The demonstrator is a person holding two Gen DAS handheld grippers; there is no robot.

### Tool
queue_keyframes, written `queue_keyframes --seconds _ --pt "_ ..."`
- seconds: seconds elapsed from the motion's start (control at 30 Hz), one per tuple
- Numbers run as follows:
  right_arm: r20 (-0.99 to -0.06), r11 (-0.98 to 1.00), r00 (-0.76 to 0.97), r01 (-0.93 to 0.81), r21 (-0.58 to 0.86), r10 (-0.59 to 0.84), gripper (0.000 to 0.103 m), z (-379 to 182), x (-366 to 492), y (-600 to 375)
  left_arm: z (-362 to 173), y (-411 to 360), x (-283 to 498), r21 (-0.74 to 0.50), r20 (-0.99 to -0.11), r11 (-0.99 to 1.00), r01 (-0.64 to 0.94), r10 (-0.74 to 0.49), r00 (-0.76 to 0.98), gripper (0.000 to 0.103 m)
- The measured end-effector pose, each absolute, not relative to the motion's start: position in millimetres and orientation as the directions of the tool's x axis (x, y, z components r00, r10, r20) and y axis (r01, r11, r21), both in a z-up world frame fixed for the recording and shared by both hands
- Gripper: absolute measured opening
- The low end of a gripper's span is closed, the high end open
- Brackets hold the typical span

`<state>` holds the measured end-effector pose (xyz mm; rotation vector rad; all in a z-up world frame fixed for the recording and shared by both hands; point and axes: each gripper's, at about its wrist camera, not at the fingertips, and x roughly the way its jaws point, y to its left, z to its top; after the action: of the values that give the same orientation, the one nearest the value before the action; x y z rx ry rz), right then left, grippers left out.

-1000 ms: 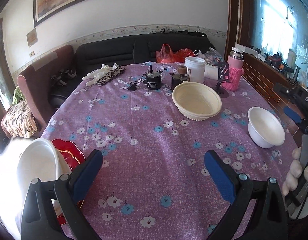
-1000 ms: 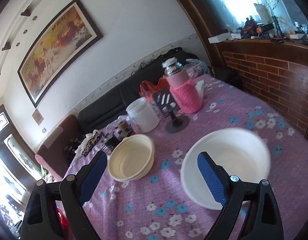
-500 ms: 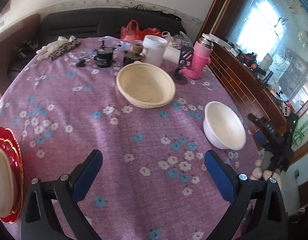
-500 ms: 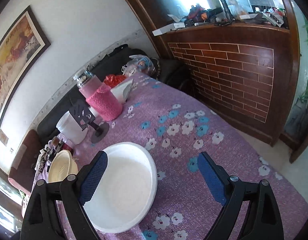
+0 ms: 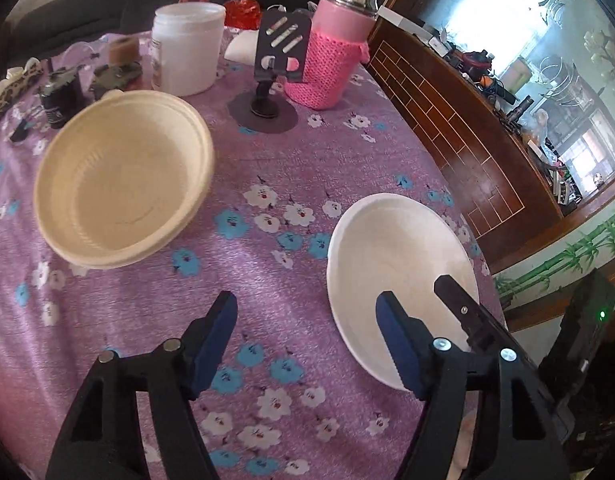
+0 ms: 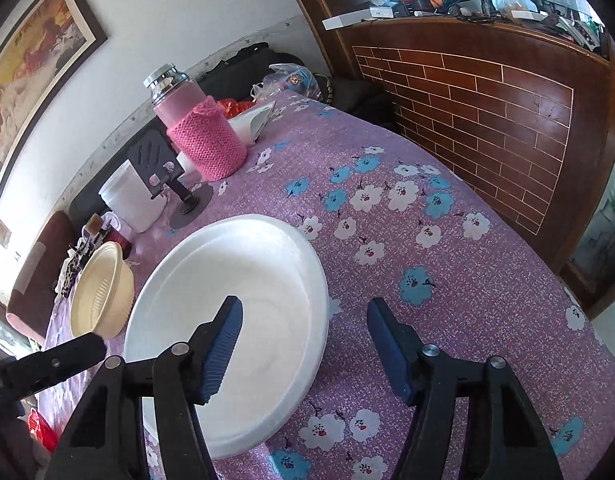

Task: Organize plates and bowls
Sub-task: 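Close both grippers on the rim of the small white bowl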

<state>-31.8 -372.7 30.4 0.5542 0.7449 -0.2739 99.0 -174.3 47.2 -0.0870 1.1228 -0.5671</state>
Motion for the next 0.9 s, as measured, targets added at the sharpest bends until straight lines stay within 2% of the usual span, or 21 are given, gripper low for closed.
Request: queue_keyframes --seconds 0.13,0.27,0.33,0.4,0.47,0.5,0.57,0.63,0.9 --pt "-0.723 0.819 0.690 0.432 0.377 -0.031 0.060 25 -30 -374 37 -197 110 -0.339 -0.833 0.850 0.403 -0.471 0.292 0.065" --pt "-0.739 0.822 0.673 0.432 0.371 -0.020 0.054 21 -28 -372 24 -211 115 -0.340 -0.850 0.846 0.411 -0.463 0.251 0.048" --pt "-0.740 0.824 0.673 0.430 0.368 -0.021 0.054 21 -27 -371 20 -214 115 -0.339 -0.855 0.848 0.407 -0.458 0.244 0.045" --pt "-0.740 0.827 0.673 0.428 0.363 -0.024 0.053 21 -27 -370 17 -218 115 -0.338 -0.858 0.847 0.412 -0.456 0.235 0.038" --pt "-0.740 0.830 0.673 0.424 0.363 -0.020 0.046 21 -28 -369 15 -221 113 -0.331 -0.862 0.845 0.419 -0.451 0.230 0.025" --pt "-0.741 0.831 0.671 0.421 0.363 -0.016 0.043 20 -27 -368 14 -221 112 -0.324 -0.865 0.846 0.424 -0.446 0.228 0.022" --pt "-0.744 0.832 0.668 0.416 0.366 -0.007 0.030 19 -26 -367 14 -223 109 -0.313 -0.868 0.846 0.431 -0.439 0.231 0.012" --pt "-0.744 0.833 0.668 0.408 0.373 0.006 0.020 17 -25 -366 15 -222 107 -0.309 -0.866 0.844 0.439 -0.440 0.236 0.010" --pt "-0.733 0.831 0.679 0.384 0.402 0.040 0.015 16 -26 -363 22 -211 98 -0.282 -0.861 0.852 0.442 -0.428 0.276 0.010"
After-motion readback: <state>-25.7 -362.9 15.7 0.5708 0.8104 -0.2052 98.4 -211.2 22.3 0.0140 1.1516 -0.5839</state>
